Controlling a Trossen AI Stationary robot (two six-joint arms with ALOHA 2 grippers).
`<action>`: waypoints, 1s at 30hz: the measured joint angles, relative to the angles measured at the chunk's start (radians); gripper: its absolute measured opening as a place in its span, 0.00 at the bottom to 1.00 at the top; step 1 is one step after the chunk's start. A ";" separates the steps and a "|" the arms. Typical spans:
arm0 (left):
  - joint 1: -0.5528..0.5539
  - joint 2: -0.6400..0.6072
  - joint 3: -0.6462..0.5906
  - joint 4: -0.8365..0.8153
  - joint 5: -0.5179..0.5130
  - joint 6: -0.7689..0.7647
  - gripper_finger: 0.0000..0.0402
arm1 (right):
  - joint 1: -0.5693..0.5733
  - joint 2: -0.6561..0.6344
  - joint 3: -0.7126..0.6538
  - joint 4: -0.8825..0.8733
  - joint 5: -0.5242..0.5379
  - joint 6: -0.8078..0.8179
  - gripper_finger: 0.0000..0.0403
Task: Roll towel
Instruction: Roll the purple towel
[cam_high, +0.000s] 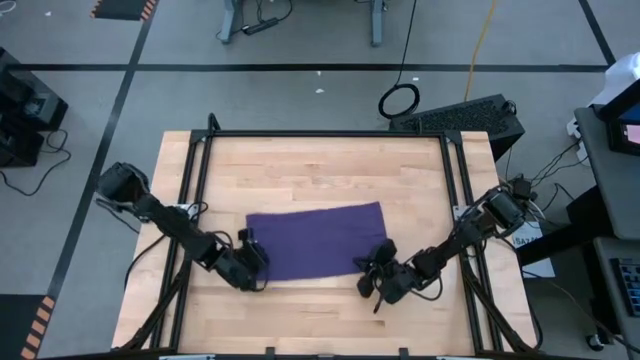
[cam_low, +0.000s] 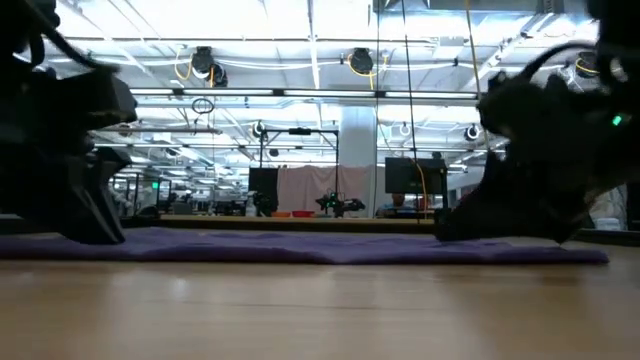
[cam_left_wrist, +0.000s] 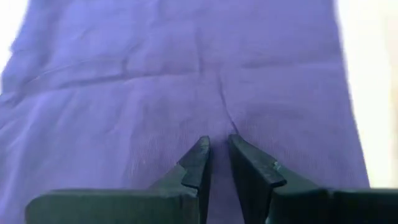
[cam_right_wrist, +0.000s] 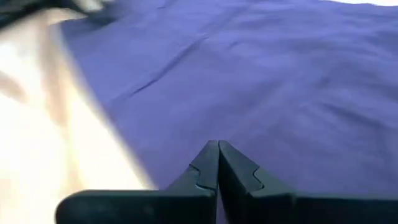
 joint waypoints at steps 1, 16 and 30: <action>0.005 -0.026 -0.002 -0.047 -0.019 0.001 0.17 | 0.008 0.000 0.012 -0.002 0.002 -0.005 0.00; -0.022 -0.374 -0.003 -0.126 0.025 -0.163 0.17 | -0.079 -0.002 0.123 -0.105 0.009 -0.284 0.00; 0.038 -0.126 -0.070 -0.183 -0.134 -0.285 0.17 | -0.061 0.021 0.123 -0.222 -0.127 -0.043 0.00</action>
